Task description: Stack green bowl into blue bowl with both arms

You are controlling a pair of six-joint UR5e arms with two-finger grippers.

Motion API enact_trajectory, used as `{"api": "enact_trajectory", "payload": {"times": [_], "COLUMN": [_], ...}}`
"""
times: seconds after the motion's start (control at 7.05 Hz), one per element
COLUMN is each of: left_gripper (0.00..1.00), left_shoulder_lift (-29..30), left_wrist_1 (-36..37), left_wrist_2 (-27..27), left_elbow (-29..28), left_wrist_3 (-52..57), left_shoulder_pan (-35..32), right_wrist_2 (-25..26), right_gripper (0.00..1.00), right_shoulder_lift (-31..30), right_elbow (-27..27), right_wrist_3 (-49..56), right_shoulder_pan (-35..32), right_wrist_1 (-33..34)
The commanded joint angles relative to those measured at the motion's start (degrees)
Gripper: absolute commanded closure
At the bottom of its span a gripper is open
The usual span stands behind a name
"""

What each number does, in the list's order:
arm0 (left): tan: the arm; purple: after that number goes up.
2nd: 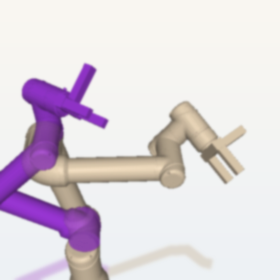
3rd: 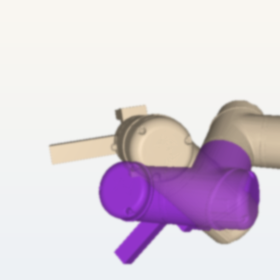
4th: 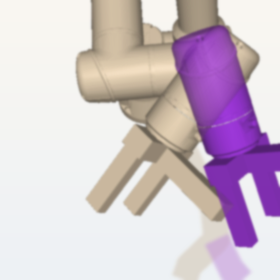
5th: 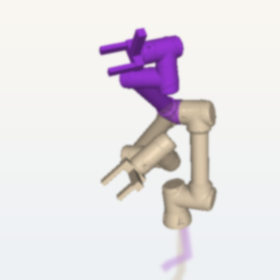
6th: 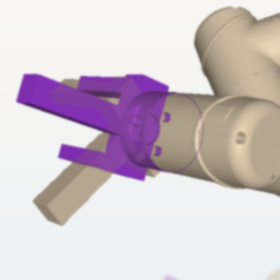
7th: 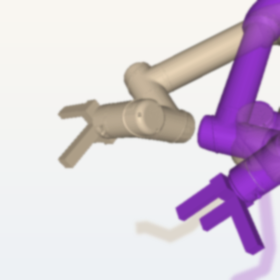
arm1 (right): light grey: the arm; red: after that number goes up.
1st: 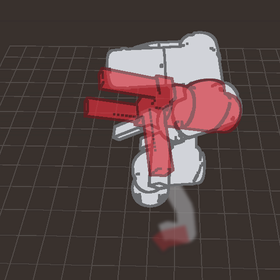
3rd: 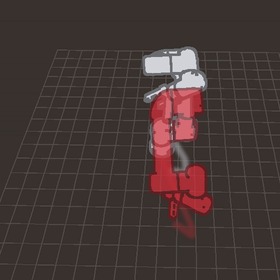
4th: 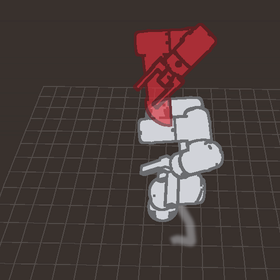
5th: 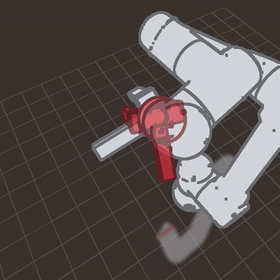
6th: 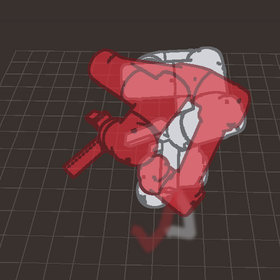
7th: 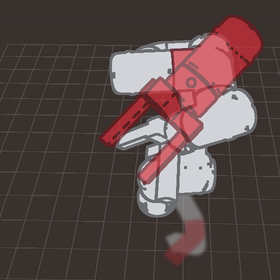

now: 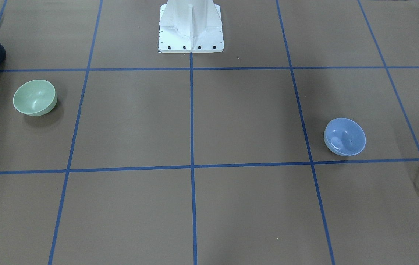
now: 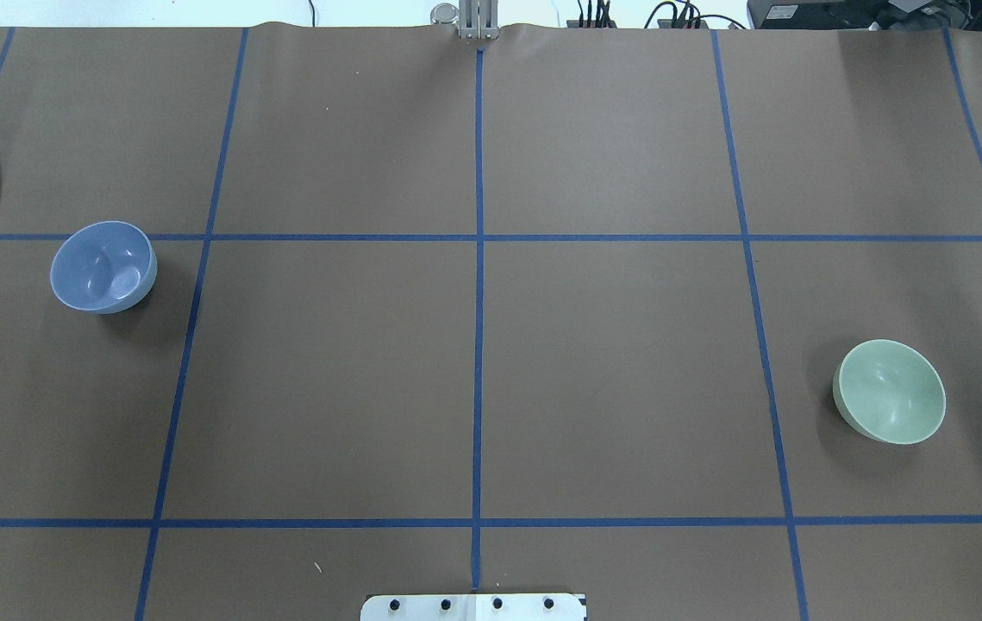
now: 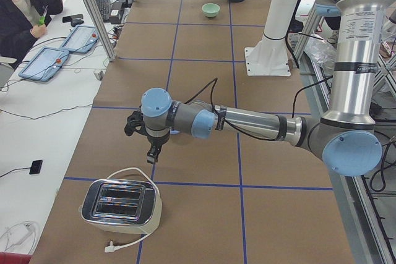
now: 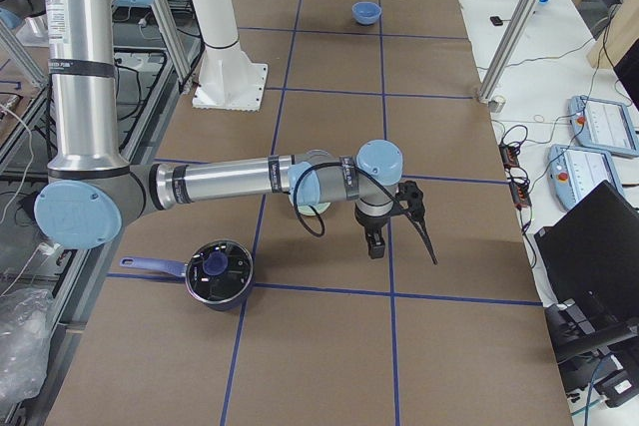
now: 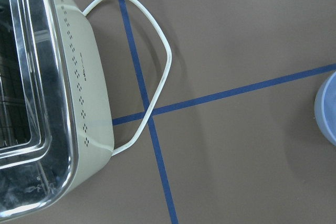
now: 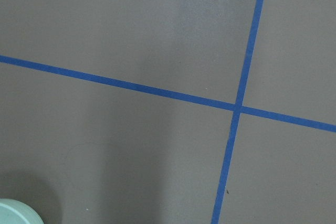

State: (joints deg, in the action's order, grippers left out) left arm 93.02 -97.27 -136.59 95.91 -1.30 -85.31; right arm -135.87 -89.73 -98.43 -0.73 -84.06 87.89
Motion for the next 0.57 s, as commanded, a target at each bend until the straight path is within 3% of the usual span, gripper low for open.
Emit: {"api": "enact_trajectory", "payload": {"times": [0.0, 0.14, 0.43], "left_gripper": [0.02, 0.02, 0.03], "left_shoulder_lift": [4.3, 6.6, 8.8], "left_wrist_1": [-0.2, -1.3, -15.6], "left_wrist_2": [0.3, 0.3, 1.7], "left_elbow": [-2.0, -4.7, -12.9], "left_wrist_3": [-4.7, -6.9, -17.2], "left_shoulder_pan": [6.4, 9.3, 15.0], "right_wrist_2": [0.4, 0.4, 0.5], "right_gripper": [0.00, 0.00, 0.00], "right_shoulder_lift": [2.4, 3.4, 4.7], "right_elbow": [0.1, 0.3, 0.3], "right_wrist_3": [-4.3, -7.1, -9.5], "right_shoulder_pan": [2.8, 4.4, 5.8], "right_wrist_1": [0.0, 0.0, -0.1]}}
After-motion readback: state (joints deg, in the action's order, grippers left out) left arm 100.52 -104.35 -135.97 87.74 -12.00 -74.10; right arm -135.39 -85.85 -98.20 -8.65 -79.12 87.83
